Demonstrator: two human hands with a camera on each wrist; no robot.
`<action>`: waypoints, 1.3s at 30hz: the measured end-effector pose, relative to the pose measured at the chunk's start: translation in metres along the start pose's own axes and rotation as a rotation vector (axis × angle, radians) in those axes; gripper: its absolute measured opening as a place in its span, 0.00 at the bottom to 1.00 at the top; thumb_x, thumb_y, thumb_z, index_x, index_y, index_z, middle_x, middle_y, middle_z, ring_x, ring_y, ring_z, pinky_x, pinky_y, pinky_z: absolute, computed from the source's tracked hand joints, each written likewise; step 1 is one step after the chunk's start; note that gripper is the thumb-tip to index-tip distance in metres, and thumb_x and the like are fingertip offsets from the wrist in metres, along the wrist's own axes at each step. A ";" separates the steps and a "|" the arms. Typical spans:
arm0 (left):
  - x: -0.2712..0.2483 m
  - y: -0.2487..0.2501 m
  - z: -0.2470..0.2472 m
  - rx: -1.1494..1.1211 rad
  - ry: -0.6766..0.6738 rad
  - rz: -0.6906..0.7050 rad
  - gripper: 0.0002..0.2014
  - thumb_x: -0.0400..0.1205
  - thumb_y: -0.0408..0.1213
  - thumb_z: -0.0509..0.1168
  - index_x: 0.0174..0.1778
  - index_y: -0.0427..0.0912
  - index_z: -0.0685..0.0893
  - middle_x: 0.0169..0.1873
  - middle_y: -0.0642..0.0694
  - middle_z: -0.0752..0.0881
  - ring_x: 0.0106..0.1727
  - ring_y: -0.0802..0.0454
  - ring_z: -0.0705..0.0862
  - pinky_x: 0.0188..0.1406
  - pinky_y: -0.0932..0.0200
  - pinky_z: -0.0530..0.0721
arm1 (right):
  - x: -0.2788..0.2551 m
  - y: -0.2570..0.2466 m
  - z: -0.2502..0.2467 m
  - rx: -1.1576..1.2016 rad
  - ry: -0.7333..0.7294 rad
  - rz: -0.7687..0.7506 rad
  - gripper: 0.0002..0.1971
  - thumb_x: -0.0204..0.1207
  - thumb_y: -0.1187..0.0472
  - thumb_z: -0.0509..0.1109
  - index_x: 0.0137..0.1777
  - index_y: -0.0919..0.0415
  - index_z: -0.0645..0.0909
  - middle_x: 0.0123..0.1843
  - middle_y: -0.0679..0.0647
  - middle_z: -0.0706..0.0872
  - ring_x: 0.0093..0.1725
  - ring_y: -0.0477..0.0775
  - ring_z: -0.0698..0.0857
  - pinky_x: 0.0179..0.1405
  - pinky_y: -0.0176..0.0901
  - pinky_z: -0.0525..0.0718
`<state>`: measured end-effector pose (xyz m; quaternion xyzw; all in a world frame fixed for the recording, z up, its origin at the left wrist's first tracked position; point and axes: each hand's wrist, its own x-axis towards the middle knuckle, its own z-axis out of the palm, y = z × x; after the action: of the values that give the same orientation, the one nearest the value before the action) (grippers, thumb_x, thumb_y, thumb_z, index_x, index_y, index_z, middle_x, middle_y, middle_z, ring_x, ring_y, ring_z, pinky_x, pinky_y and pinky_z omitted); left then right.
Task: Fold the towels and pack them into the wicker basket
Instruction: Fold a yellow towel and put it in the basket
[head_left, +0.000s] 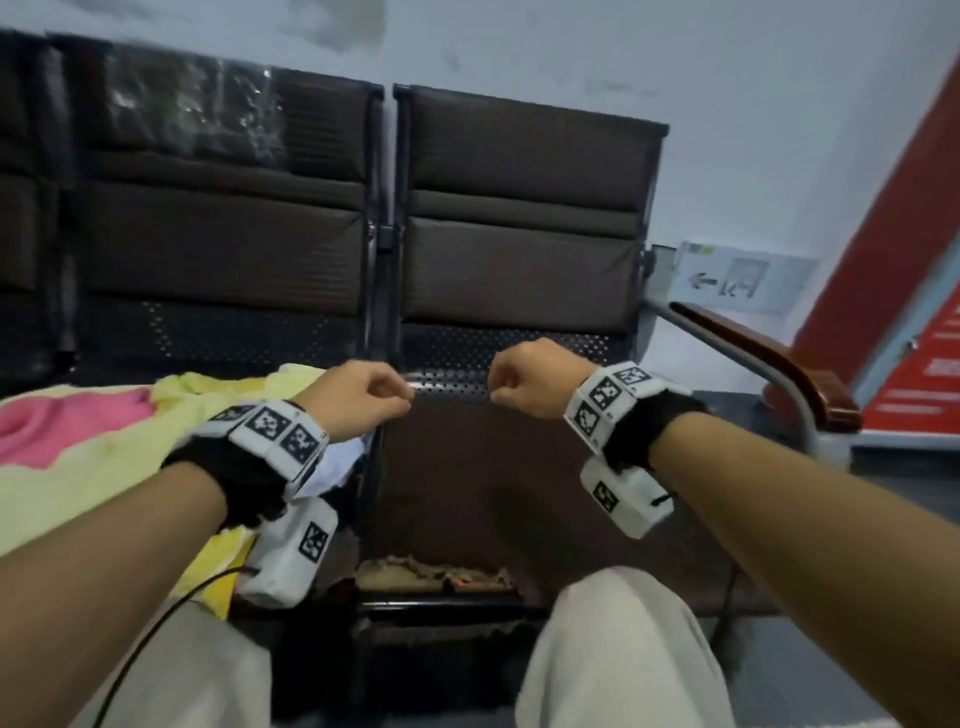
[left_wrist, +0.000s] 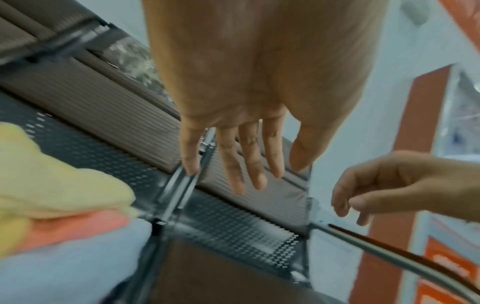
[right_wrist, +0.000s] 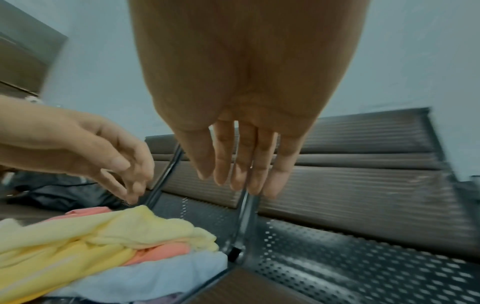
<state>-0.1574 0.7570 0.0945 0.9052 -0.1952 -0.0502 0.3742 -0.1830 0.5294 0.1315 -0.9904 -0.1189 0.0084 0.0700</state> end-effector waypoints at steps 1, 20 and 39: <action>0.002 -0.021 -0.004 0.034 0.007 -0.049 0.04 0.78 0.36 0.69 0.45 0.50 0.85 0.44 0.50 0.87 0.52 0.50 0.85 0.53 0.56 0.81 | 0.018 -0.011 0.009 0.005 -0.019 -0.034 0.08 0.78 0.56 0.68 0.53 0.56 0.84 0.52 0.54 0.87 0.53 0.55 0.84 0.51 0.46 0.82; -0.016 -0.174 -0.013 0.652 -0.134 -0.530 0.06 0.80 0.40 0.65 0.50 0.44 0.79 0.50 0.42 0.83 0.48 0.45 0.82 0.37 0.60 0.72 | 0.133 -0.115 0.144 0.380 -0.254 -0.416 0.11 0.78 0.61 0.69 0.58 0.63 0.84 0.55 0.56 0.88 0.55 0.52 0.85 0.51 0.35 0.78; -0.013 -0.126 0.001 0.172 -0.025 -0.148 0.06 0.79 0.33 0.68 0.50 0.44 0.85 0.46 0.48 0.82 0.52 0.51 0.82 0.51 0.64 0.77 | 0.088 -0.051 0.162 0.601 -0.164 -0.194 0.16 0.78 0.69 0.66 0.63 0.57 0.83 0.57 0.50 0.89 0.51 0.38 0.84 0.46 0.19 0.76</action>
<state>-0.1302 0.8422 0.0053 0.9453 -0.1360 -0.0720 0.2877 -0.1149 0.6213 -0.0221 -0.9054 -0.2100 0.1163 0.3501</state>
